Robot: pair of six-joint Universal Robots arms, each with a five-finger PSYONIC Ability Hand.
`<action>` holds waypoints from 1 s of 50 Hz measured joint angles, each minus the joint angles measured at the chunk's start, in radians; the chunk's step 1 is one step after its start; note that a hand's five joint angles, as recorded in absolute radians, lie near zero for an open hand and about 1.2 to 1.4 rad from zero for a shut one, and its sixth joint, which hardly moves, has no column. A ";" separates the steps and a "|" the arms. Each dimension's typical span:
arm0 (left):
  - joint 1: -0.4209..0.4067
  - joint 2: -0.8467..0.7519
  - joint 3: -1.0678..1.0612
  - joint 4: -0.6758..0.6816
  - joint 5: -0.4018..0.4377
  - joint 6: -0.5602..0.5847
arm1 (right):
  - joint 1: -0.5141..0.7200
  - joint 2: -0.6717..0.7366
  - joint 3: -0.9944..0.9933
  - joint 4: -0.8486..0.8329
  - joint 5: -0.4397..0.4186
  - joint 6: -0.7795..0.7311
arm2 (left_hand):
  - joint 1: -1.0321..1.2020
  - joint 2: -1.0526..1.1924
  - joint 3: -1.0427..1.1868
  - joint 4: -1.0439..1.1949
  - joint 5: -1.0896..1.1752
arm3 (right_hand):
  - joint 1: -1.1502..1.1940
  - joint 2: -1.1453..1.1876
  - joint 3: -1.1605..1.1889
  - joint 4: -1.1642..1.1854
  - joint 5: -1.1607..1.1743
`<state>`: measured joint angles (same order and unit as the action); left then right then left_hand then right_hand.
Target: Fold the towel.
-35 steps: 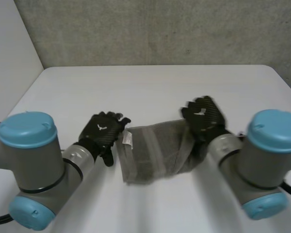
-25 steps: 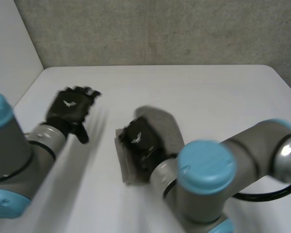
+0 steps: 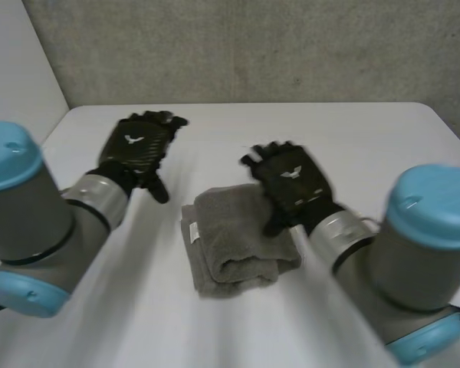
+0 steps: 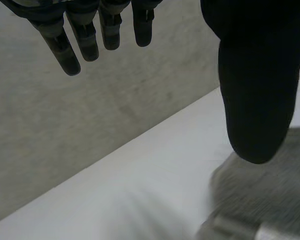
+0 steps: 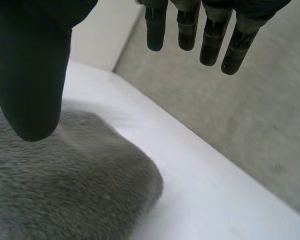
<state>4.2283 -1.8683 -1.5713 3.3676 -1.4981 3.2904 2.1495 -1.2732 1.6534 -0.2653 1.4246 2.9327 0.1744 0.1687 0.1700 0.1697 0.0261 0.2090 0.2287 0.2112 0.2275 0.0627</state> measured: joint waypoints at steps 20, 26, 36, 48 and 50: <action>-0.173 -0.298 0.138 -0.081 -0.044 -0.199 | -0.218 0.162 -0.115 0.190 -0.267 0.234 | 0.022 0.031 0.030 0.029 0.003 | 0.000 0.000 0.000 0.000 -0.003; -0.143 -0.315 0.112 -0.115 -0.125 -0.139 | -0.154 0.274 -0.201 0.206 -0.262 0.212 | 0.025 0.031 0.030 0.031 0.003 | 0.000 0.000 0.000 0.000 -0.003; -0.117 -0.311 0.035 -0.116 -0.184 -0.047 | -0.052 0.411 -0.305 0.268 -0.207 0.095 | 0.023 0.029 0.028 0.029 0.000 | 0.000 0.000 0.000 0.000 -0.003; -0.139 -0.214 0.086 -0.109 -0.179 -0.036 | -0.041 0.267 -0.378 0.309 -0.059 0.007 | 0.017 0.027 0.026 0.028 0.000 | -0.025 -0.012 -0.005 0.000 -0.009; -0.134 -0.179 0.114 -0.110 -0.178 -0.036 | -0.045 0.209 -0.389 0.306 -0.034 0.029 | 0.019 0.027 0.026 0.028 0.000 | -0.025 -0.012 -0.005 0.000 -0.010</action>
<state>4.0946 -2.0471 -1.4575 3.2572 -1.6764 3.2540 2.1043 -1.0646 1.2648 0.0407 1.3907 2.9615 0.1934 0.1957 0.1962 0.1973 0.0261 0.1835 0.2168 0.2065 0.2275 0.0532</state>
